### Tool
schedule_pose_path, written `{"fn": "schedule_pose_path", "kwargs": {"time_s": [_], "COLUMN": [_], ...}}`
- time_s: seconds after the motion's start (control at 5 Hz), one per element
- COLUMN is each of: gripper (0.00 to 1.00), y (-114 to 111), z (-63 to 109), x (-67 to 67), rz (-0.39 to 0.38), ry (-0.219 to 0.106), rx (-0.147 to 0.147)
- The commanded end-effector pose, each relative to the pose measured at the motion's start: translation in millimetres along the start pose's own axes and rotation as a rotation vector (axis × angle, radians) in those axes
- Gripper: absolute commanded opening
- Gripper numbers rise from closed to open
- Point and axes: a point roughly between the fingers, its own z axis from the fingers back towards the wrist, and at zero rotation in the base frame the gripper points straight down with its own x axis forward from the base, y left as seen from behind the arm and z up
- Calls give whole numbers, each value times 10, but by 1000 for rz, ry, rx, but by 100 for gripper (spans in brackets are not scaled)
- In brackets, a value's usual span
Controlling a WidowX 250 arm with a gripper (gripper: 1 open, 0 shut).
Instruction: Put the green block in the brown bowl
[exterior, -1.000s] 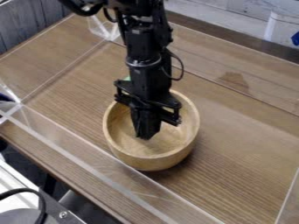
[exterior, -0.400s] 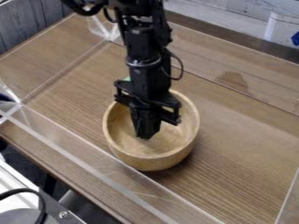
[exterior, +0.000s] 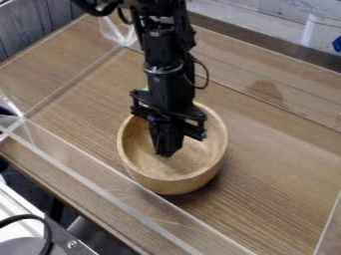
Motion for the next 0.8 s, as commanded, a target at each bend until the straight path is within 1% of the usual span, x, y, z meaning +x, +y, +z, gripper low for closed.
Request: {"fn": "schedule_pose_path", "kwargs": {"time_s": [0.0, 0.6], "gripper": [0, 0], "y": [23, 31], "z": [134, 123], "x": [88, 102], "rz": [1, 5], "ry": [-45, -41], "rx": [4, 0]}}
